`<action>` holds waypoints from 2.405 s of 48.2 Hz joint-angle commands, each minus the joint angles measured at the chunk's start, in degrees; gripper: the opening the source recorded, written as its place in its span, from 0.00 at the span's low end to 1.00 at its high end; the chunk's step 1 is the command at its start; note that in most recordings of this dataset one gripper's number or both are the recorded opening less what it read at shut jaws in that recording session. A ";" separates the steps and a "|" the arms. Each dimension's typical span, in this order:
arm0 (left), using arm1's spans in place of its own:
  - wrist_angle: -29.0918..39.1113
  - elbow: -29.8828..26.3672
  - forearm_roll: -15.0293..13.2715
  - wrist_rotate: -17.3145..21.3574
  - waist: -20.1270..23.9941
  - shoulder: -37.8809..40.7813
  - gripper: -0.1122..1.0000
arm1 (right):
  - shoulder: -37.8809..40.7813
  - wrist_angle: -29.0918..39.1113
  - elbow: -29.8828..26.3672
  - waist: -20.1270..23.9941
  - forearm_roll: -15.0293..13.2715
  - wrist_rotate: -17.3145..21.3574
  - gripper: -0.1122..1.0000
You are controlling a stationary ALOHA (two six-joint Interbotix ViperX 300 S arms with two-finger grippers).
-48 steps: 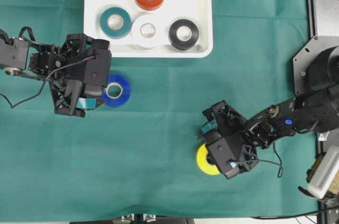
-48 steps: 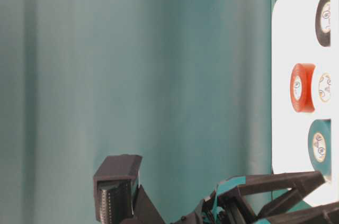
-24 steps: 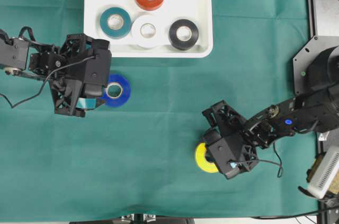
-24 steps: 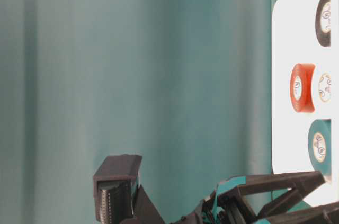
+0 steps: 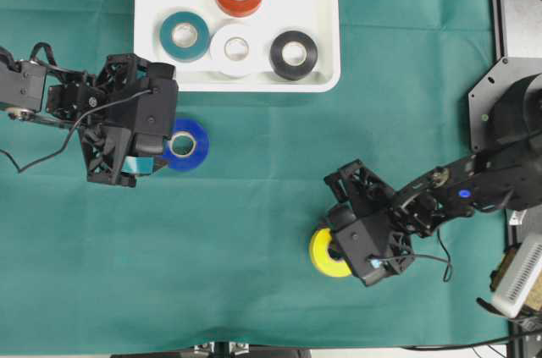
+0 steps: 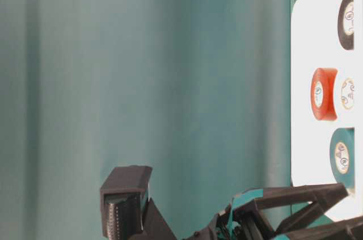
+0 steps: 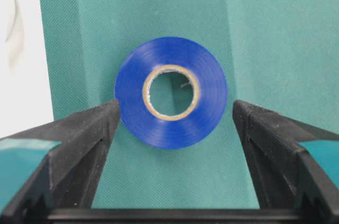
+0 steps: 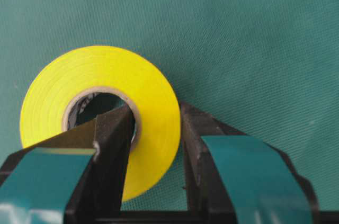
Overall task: Put the tape alternately from left to right into the white case.
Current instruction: 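Lift the yellow roll and carry it into the tray's top-right corner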
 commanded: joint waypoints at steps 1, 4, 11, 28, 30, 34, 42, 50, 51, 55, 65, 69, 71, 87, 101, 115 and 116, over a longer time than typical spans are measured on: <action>-0.44 -0.88 -0.18 -0.09 -0.18 -0.79 0.47 | -4.31 0.26 -0.70 0.00 -0.09 0.00 0.31; -0.44 -0.88 -0.18 -0.09 -0.18 -0.79 0.47 | -6.42 0.79 -0.44 0.00 -0.09 0.00 0.31; -0.44 -0.88 -0.18 -0.09 -0.18 -0.88 0.47 | -9.40 1.58 0.35 0.00 -0.09 0.00 0.31; -0.44 -0.88 -0.18 -0.09 -0.18 -0.79 0.47 | -9.05 1.76 -0.53 -2.11 -1.76 -0.26 0.31; -0.44 -0.97 -0.18 -0.09 -0.18 -0.79 0.47 | -9.05 1.67 -0.70 -2.99 -2.11 -0.26 0.31; -0.44 -1.23 -0.18 -0.09 -0.18 -0.79 0.47 | -9.05 1.67 -1.05 -5.19 -2.64 -0.35 0.31; -0.44 -1.32 -0.18 -0.09 -0.18 -0.79 0.47 | -9.05 1.67 -2.20 -10.81 -2.81 -0.79 0.31; -0.44 -1.32 -0.18 -0.09 -0.18 -0.79 0.47 | -9.05 2.37 -3.34 -16.08 -2.81 -1.14 0.31; -0.44 -1.32 -0.18 -0.09 -0.26 -0.79 0.47 | -9.05 2.46 -3.34 -16.79 -2.81 -1.14 0.31; -0.44 -1.23 -0.18 -0.09 -0.26 -0.79 0.47 | -9.05 2.90 -3.78 -19.86 -2.81 -1.23 0.31; -0.44 -1.23 -0.18 0.00 -0.18 -0.79 0.47 | -8.70 2.99 -3.96 -27.16 -2.81 -1.49 0.31; -0.44 -1.14 -0.18 0.00 -0.18 -0.79 0.47 | -8.09 3.08 -4.31 -29.97 -2.81 -2.29 0.31; -0.44 -1.14 -0.18 0.00 -0.18 -0.88 0.47 | -7.73 2.99 -4.57 -31.03 -2.81 -2.72 0.31; -0.44 -1.23 -0.18 0.00 -0.26 -0.79 0.47 | -4.83 3.08 -6.42 -39.55 -2.72 -8.96 0.31; -0.44 -0.97 -0.18 0.00 -0.26 -0.79 0.47 | -2.90 2.64 -7.47 -48.78 -2.81 -11.69 0.31; -0.44 -0.88 -0.18 0.00 -0.26 -0.79 0.47 | 0.00 2.46 -9.32 -54.84 -2.81 -11.87 0.31; -0.44 -0.88 -0.18 0.00 -0.26 -0.79 0.47 | 0.18 2.37 -9.40 -55.11 -2.81 -11.95 0.31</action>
